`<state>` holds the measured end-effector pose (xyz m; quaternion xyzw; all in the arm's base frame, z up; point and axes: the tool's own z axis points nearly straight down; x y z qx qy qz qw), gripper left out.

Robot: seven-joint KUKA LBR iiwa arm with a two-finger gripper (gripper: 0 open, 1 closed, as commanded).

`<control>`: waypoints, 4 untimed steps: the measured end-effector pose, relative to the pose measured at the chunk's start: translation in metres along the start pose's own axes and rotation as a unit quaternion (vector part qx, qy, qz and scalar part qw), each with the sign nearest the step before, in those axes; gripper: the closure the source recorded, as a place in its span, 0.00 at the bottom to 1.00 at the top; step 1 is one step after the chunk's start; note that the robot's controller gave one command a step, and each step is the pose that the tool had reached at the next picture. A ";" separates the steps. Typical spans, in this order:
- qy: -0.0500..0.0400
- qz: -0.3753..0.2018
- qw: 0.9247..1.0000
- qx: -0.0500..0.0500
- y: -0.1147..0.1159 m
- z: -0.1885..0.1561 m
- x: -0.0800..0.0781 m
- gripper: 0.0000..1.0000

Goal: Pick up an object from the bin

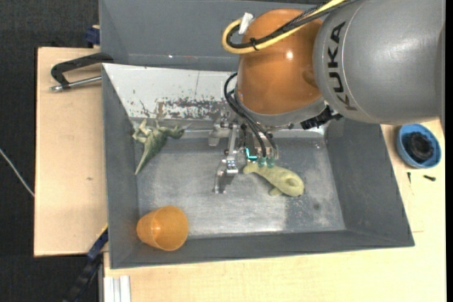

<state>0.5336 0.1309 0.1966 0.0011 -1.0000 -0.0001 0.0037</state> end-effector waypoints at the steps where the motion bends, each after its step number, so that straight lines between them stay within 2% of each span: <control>1: -0.006 -0.160 0.987 0.001 -0.099 0.067 -0.062 0.00; 2: -0.002 -0.038 0.999 0.000 -0.141 0.118 -0.047 0.00; 3: -0.004 -0.039 0.999 -0.001 -0.140 0.116 -0.048 1.00; 4: -0.011 -0.218 0.976 0.002 -0.150 -0.072 -0.056 1.00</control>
Offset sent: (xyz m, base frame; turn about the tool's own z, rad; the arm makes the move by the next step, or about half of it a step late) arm 0.0603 -0.0982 -0.0673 -0.3249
